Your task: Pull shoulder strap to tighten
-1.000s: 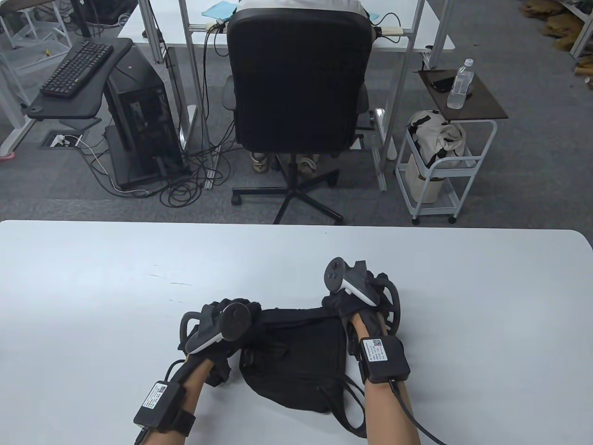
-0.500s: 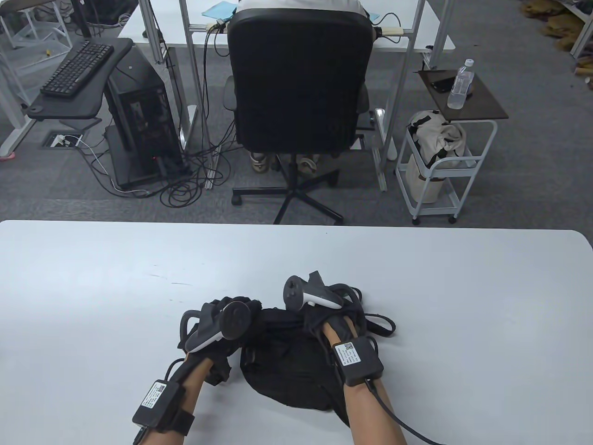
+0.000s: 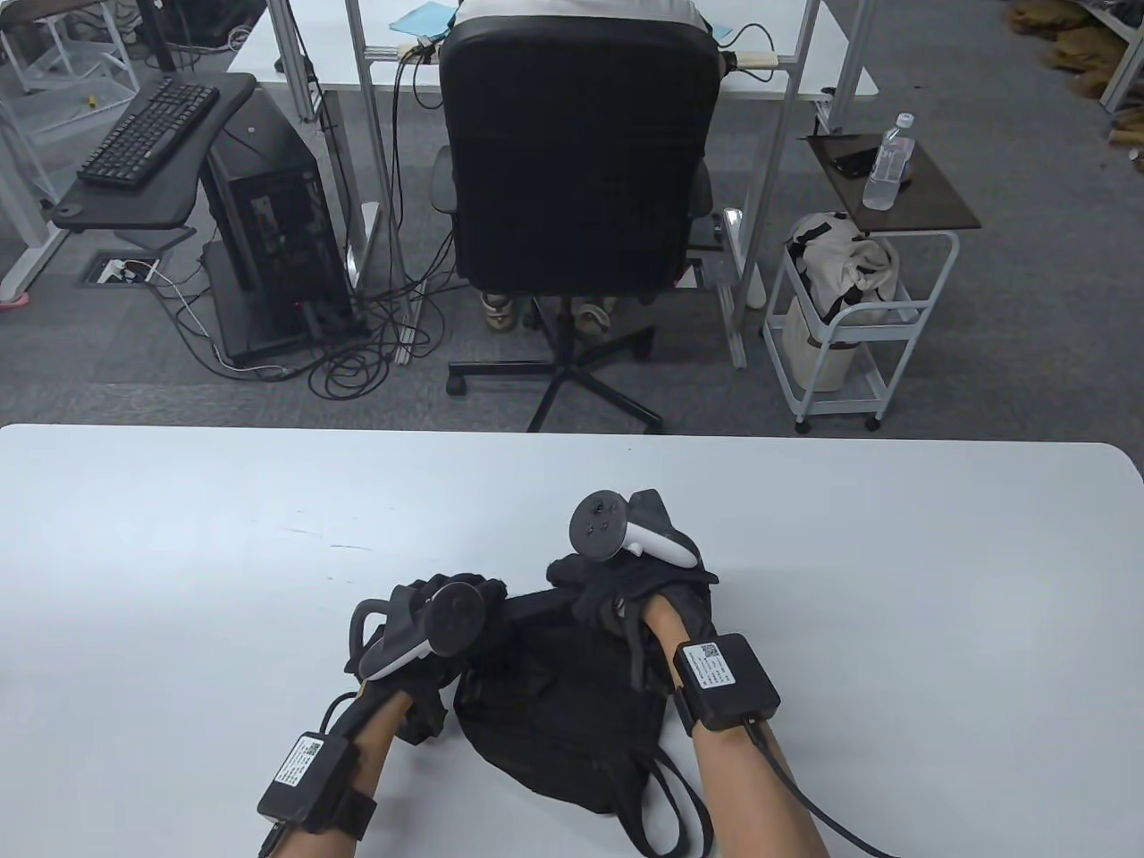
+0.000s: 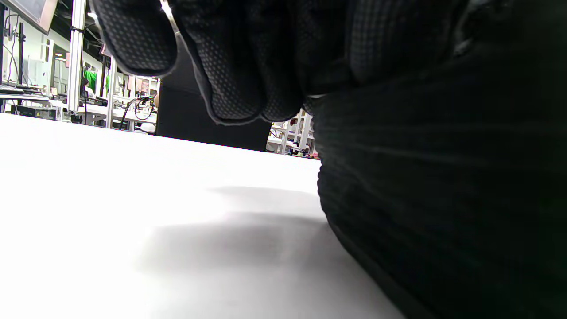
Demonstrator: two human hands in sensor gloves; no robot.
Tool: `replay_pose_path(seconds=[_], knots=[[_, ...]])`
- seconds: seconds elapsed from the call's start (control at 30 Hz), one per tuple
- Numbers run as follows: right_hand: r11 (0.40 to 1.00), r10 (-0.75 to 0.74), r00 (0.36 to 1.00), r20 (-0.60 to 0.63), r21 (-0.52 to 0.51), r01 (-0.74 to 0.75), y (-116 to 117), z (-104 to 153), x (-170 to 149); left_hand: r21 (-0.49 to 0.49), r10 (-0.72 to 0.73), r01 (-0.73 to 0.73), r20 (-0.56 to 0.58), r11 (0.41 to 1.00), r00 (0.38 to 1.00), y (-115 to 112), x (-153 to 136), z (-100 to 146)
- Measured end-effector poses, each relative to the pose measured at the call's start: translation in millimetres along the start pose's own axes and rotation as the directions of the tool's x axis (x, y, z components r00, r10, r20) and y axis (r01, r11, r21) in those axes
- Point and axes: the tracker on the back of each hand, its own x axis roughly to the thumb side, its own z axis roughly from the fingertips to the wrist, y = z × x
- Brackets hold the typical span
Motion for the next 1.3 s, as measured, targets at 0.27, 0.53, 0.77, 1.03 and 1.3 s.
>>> replay_pose_path(seconds=[0.27, 0.53, 0.77, 1.03, 1.3], knots=[[0.94, -0.334, 0.941, -0.052, 0.048, 0.337, -2.7, -8.2, -30.8, 0.019, 0.009, -0.009, 0.0, 1.0, 1.0, 1.2, 1.4, -0.7], [0.986, -0.081, 0.986, -0.146, 0.13, 0.1, -0.6, -14.6, -11.7, 0.027, 0.014, -0.015, 0.002, 1.0, 1.0, -0.6, 2.3, -1.1], [0.966, -0.214, 0.977, 0.018, 0.154, 0.208, -1.7, -17.2, -6.0, 0.023, 0.034, -0.034, 0.0, 0.999, 0.999, -1.2, 2.2, -0.9], [0.881, -0.465, 0.863, 0.196, 0.2, 0.429, 7.4, -35.9, -6.4, 0.025, 0.065, -0.066, 0.014, 0.998, 0.998, 0.1, 2.3, -0.8], [0.914, -0.387, 0.921, 0.041, 0.152, 0.377, -3.8, -23.0, -27.8, 0.022, -0.005, 0.005, 0.002, 1.0, 1.0, 0.6, 0.4, -0.5]])
